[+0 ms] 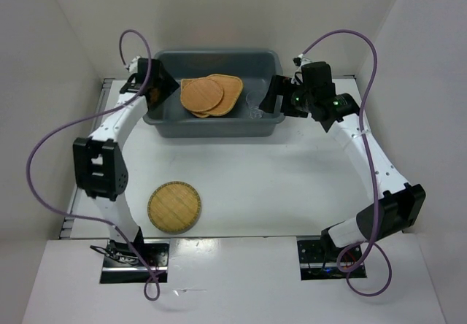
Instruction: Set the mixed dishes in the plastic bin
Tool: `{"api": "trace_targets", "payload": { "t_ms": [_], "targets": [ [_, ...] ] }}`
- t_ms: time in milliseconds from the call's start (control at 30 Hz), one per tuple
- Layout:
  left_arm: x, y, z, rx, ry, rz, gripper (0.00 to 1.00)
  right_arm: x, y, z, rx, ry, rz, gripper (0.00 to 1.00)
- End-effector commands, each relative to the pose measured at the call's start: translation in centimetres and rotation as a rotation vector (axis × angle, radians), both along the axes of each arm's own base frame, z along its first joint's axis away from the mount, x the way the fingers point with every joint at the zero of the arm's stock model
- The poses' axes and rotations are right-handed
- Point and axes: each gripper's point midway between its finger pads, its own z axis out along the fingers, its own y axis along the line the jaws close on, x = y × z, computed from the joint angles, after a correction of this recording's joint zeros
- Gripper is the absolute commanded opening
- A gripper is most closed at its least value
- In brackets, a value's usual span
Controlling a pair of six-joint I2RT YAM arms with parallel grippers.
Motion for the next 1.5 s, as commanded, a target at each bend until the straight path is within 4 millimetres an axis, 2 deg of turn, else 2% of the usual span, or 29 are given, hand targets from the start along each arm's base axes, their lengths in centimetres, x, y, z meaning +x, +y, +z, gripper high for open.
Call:
{"api": "trace_targets", "payload": {
  "t_ms": [0, 33, 67, 100, 133, 167, 200, 233, 267, 333, 467, 533, 567, 667, 700, 833, 900, 1000, 1067, 1200, 1267, 1300, 1367, 1400, 1433, 1467],
  "targets": [
    [-2.6, 1.4, 7.9, 0.089, -0.155, -0.037, 0.89, 0.4, 0.3, 0.0, 0.007, -0.006, 0.023, 0.99],
    [-3.6, 1.2, 8.5, 0.077, -0.164, -0.052, 0.89, 0.4, 0.3, 0.0, 0.007, -0.006, 0.023, 0.99],
    [-5.2, 0.7, 11.2, 0.062, -0.229, -0.072, 0.89, 0.5, 0.5, -0.4, 0.009, 0.005, 0.03, 0.99],
    [-6.8, 0.4, 9.8, 0.051, -0.199, -0.092, 0.89, 0.5, 0.5, -0.4, 0.009, 0.005, 0.03, 0.99],
    [-7.8, -0.2, 10.2, 0.043, -0.21, -0.111, 0.87, 0.6, 0.6, 0.0, 0.012, -0.003, 0.03, 0.99],
    [-9.5, -1.1, 11.6, 0.03, -0.236, -0.144, 0.87, 0.6, 0.6, 0.0, 0.012, -0.003, 0.03, 0.99],
    [-10.5, -1.4, 11.7, 0.019, -0.232, -0.161, 0.86, 0.6, 0.6, 0.0, 0.012, -0.003, 0.03, 0.99],
    [-11.7, -2.6, 10.6, -0.009, -0.202, -0.215, 0.86, 0.6, 0.4, -0.1, 0.007, -0.005, 0.023, 0.99],
    [-13.3, -2.9, 10.8, -0.025, -0.191, -0.239, 0.82, 0.9, 0.5, 0.0, 0.007, -0.005, 0.023, 0.99],
    [-15.4, -4.6, 10.0, -0.07, -0.151, -0.334, 0.77, 1.0, 0.3, -0.1, 0.001, -0.007, 0.014, 0.99],
    [-20.4, -5.5, 6.1, -0.084, 0.036, -0.477, 0.75, 1.2, 0.1, 0.3, -0.007, -0.019, -0.003, 0.99],
    [-22.0, -5.5, 4.1, -0.038, 0.121, -0.578, 0.77, 1.2, -0.1, 0.1, -0.015, -0.012, -0.01, 0.99],
    [-23.7, -5.9, 2.1, -0.054, 0.221, -0.648, 0.79, 1.2, -0.1, 0.1, -0.015, -0.012, -0.01, 0.99],
    [-26.1, -4.9, -1.1, 0.02, 0.375, -0.773, 0.81, 1.2, -0.1, 0.1, -0.015, -0.012, -0.01, 0.99],
    [-26.2, -4.1, -1.5, 0.075, 0.396, -0.766, 0.81, 1.2, -0.1, 0.1, -0.015, -0.012, -0.01, 0.99],
    [-26.4, -4.4, -3.5, 0.083, 0.459, -0.778, 0.83, 1.0, -0.5, -0.4, -0.028, -0.007, -0.026, 0.99],
    [-26.2, -4.0, -4.7, 0.093, 0.506, -0.767, 0.83, 0.9, -0.6, 0.0, -0.025, -0.016, -0.027, 0.99],
    [-26.0, -3.2, -6.1, 0.126, 0.564, -0.731, 0.83, 0.9, -0.6, -0.6, -0.037, -0.012, -0.02, 0.99],
    [-25.8, -3.2, -6.7, 0.123, 0.578, -0.731, 0.83, 0.3, 0.1, -0.9, -0.023, -0.001, 0.032, 0.99],
    [-25.6, -3.7, -6.3, 0.097, 0.557, -0.723, 0.83, -3.1, 3.0, -2.9, 0.041, 0.06, 0.245, 0.97],
    [-25.4, -4.0, -5.5, 0.085, 0.528, -0.722, 0.83, -5.0, 3.9, -4.8, -0.01, 0.099, 0.304, 0.97],
    [-25.4, -4.1, -5.1, 0.082, 0.517, -0.714, 0.83, -6.7, 5.4, -5.5, -0.032, 0.116, 0.364, 0.95],
    [-24.5, -4.3, -3.7, 0.078, 0.471, -0.698, 0.83, -9.2, 6.7, -6.6, -0.058, 0.168, 0.441, 0.95],
    [-23.8, -4.1, -2.9, 0.095, 0.436, -0.671, 0.83, -11.2, 8.3, -6.8, -0.069, 0.182, 0.508, 0.93],
    [-23.3, -4.3, -1.7, 0.082, 0.393, -0.645, 0.83, -12.8, 8.7, -7.9, -0.088, 0.223, 0.544, 0.93],
    [-22.5, -4.5, -0.7, 0.077, 0.348, -0.63, 0.83, -13.5, 9.3, -8.8, -0.115, 0.242, 0.545, 0.92]
  ]
}}
